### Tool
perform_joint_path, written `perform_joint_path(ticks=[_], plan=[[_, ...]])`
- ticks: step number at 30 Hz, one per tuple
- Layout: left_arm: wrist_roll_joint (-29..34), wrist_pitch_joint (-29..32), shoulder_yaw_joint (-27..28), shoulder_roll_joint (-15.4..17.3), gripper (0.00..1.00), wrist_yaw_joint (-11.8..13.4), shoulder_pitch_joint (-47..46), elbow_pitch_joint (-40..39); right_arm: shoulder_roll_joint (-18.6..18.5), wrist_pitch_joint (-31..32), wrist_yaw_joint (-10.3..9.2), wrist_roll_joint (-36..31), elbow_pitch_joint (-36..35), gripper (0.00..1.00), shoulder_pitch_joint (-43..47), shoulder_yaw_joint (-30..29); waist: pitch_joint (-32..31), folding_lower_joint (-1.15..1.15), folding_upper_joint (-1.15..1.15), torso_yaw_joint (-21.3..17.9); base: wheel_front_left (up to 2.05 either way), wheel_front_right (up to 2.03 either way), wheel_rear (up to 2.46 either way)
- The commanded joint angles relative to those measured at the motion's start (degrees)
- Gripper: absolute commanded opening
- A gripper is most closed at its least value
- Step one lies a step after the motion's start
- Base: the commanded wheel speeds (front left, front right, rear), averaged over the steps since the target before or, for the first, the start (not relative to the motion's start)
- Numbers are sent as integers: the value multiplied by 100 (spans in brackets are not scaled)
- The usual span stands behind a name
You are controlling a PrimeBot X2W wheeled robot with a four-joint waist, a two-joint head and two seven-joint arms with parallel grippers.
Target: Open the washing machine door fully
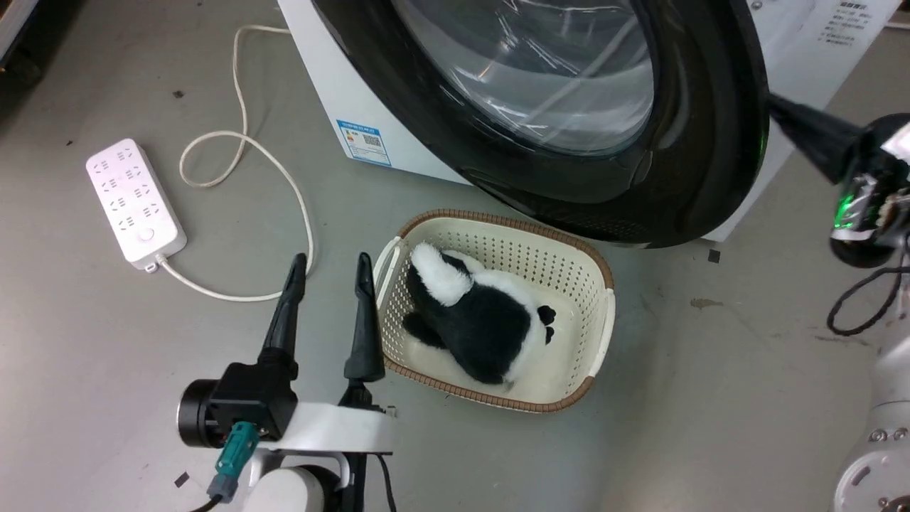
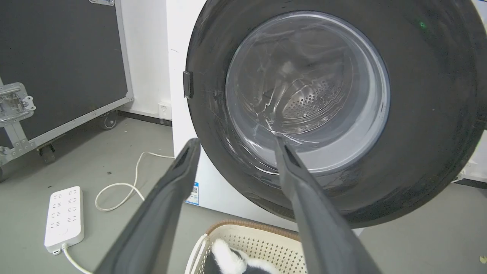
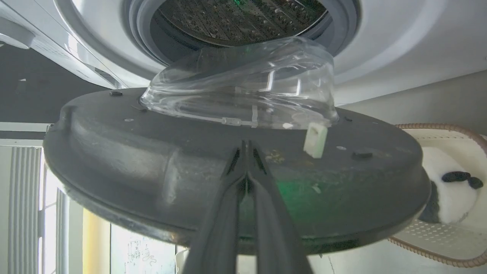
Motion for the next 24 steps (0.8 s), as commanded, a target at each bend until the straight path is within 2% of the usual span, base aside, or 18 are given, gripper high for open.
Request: perform_joint_path(ticks=[1, 8, 12, 18, 24], plan=[[22, -30, 6, 8, 100, -36, 79, 9, 21, -46, 7, 97, 110, 0, 148, 195, -7, 2, 0, 26, 0, 0, 0], [-2, -30, 22, 8, 100, -65, 189, 54, 21, -100, 7, 634, 287, 0, 662, 951, -176, 2, 0, 183, 0, 0, 0], [8, -30, 37, 8, 100, -100, 302, 108, 21, -102, 7, 1207, 314, 0, 1066, 1476, -382, 2, 0, 260, 0, 0, 0], [49, -30, 44, 8, 100, -176, 522, 193, 21, -229, 7, 2575, 72, 0, 1838, 2789, -675, 2, 0, 330, 0, 0, 0], [55, -30, 40, 8, 100, -251, 710, 260, 21, -811, 7, 3728, -590, 0, 2694, 4355, -825, 2, 0, 366, 0, 0, 0]])
